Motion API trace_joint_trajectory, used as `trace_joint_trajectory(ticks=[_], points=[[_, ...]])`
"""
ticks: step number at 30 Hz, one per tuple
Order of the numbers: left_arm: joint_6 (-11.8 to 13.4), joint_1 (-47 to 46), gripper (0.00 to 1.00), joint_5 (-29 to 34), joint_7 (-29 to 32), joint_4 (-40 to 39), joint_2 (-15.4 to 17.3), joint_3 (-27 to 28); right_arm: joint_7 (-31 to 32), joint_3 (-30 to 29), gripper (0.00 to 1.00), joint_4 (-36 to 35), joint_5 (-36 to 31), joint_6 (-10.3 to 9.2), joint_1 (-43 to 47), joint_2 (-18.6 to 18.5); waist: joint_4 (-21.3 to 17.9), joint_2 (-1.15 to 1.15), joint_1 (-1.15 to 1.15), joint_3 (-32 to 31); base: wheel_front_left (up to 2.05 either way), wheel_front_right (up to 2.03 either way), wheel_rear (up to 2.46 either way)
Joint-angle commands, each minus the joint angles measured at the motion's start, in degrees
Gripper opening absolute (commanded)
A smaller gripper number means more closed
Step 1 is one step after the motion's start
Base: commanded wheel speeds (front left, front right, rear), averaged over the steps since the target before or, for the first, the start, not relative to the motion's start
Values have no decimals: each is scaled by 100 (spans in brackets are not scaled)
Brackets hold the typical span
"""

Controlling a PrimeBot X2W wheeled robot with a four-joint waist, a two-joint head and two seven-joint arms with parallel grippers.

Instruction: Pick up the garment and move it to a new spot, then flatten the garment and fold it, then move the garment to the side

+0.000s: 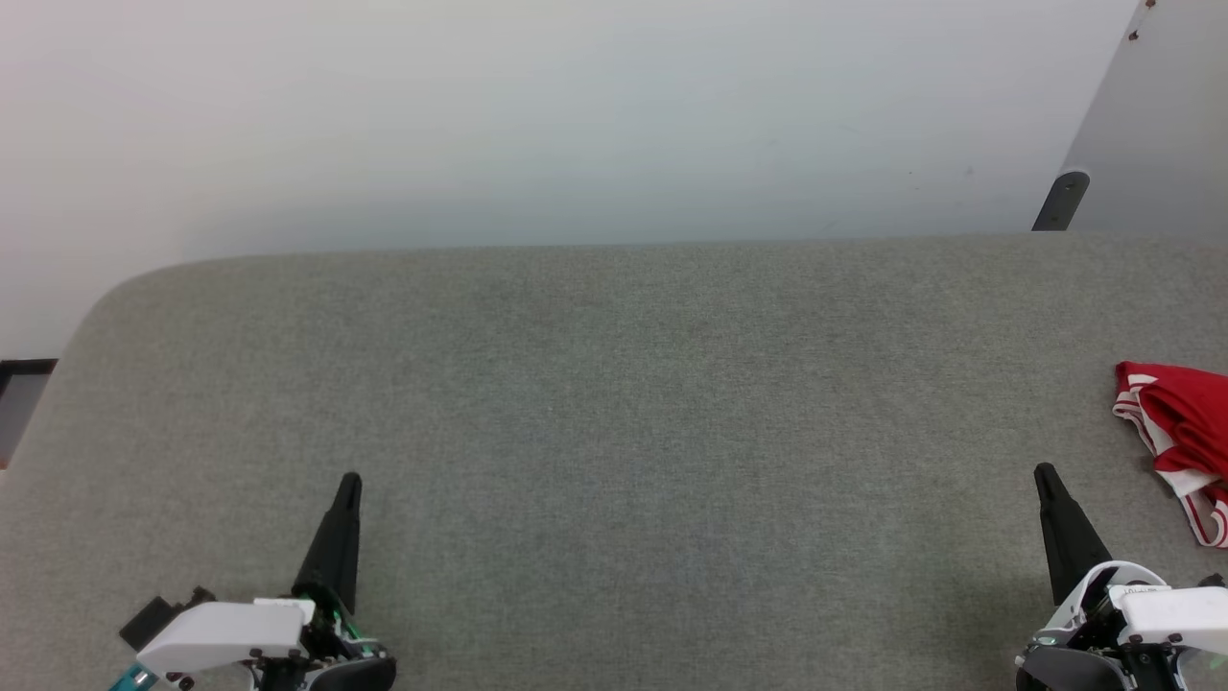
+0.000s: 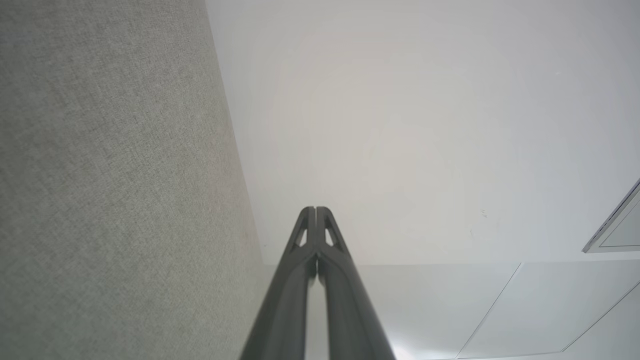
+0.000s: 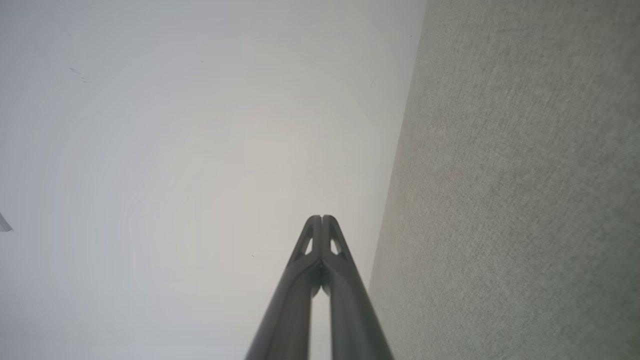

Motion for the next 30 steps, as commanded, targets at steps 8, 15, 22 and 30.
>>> trace_joint_trajectory(ticks=[8, 15, 22, 30], points=[[-20, -60, 0, 17, 13, 8, -15, 15, 7, 5, 0, 2, 20, 2, -20, 19, 0, 0, 0, 0, 0, 0, 0], [-20, -60, 0, 22, 18, 9, -17, 21, 6, 6, 0, 2, 20, 2, -20, 19, 0, 0, 0, 0, 0, 0, 0], [-20, -60, 0, 26, 22, 9, -19, 23, 6, 6, 0, 2, 21, 2, -20, 19, 0, 0, 0, 0, 0, 0, 0], [-20, -60, 0, 30, 17, 9, -20, 26, 6, 6, 0, 2, 21, 2, -20, 19, 0, 0, 0, 0, 0, 0, 0]])
